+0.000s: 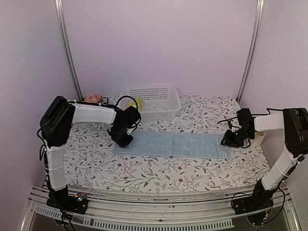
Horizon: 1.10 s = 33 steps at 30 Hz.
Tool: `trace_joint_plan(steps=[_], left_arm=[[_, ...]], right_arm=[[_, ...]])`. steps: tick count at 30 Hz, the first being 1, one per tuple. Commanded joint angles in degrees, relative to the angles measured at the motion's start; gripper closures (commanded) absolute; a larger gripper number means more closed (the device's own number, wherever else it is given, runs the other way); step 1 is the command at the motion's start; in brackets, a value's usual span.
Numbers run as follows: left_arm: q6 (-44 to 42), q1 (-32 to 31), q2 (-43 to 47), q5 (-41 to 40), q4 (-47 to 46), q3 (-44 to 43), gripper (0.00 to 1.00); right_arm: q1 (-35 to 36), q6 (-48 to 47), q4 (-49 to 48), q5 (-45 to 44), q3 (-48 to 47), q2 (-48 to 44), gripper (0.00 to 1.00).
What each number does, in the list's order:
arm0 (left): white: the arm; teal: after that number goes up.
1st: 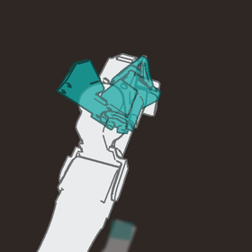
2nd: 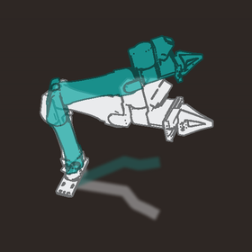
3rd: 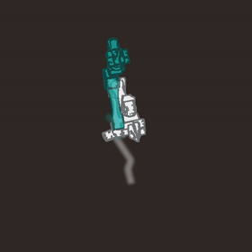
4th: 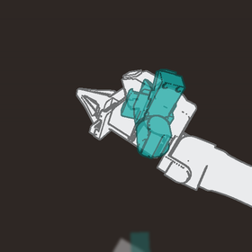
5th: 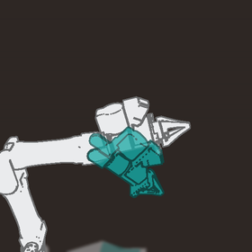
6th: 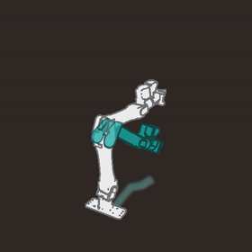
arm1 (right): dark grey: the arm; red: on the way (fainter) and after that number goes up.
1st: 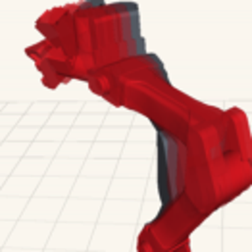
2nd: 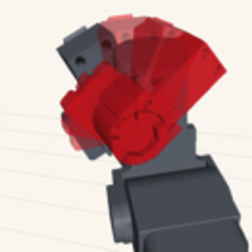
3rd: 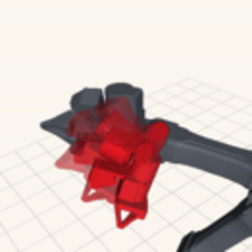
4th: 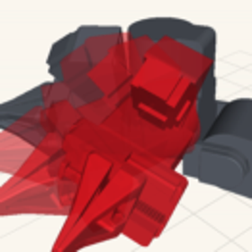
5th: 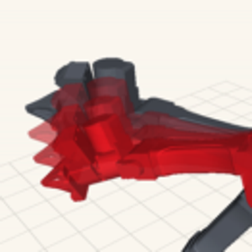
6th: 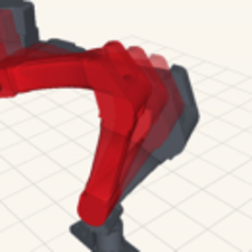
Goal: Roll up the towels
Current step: Pick up the towel from the center of the board, then fold the towel at the center of the board.
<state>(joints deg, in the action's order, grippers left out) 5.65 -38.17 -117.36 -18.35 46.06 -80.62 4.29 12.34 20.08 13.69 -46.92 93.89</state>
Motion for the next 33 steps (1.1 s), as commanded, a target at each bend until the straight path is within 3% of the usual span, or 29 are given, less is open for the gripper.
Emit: trace_joint_plan(steps=[1,3,5,7,12,17,22,33], left_arm=[[0.41,-0.66,0.06,-0.49,2.76,0.73,0.72],[0.5,-0.81,0.26,-0.63,2.79,0.73,0.72],[0.5,-1.08,0.37,-0.72,2.88,0.81,0.72],[0.59,-1.32,0.37,-0.95,2.96,0.89,0.72],[0.76,-2.26,0.77,-1.06,3.3,0.82,0.7],[0.55,-4.25,2.26,0.77,3.49,0.81,0.44],[1.18,-5.97,6.7,2.39,3.26,0.67,0.25],[1.7,-6.7,10.83,-0.85,5.92,-1.24,0.08]], right_arm=[[-0.27,1.35,0.98,0.64,3.77,2.86,0.68],[-0.49,1.52,0.17,1.08,4.46,2.95,0.77],[-0.81,1.79,-0.47,2.09,4.74,3.26,0.92],[-0.87,1.94,-1.17,3.47,4.67,3.24,0.97],[-0.89,1.58,2.08,2.34,0.73,-0.69,0.98],[-1.31,-2.43,9.8,-2.36,-5.2,-4.86,0.98],[-4.04,-5.77,14.96,-1.16,-8.32,-8.32,0.98],[-8.68,-9.64,21.97,-1.64,-18.29,-12.87,0.98]])
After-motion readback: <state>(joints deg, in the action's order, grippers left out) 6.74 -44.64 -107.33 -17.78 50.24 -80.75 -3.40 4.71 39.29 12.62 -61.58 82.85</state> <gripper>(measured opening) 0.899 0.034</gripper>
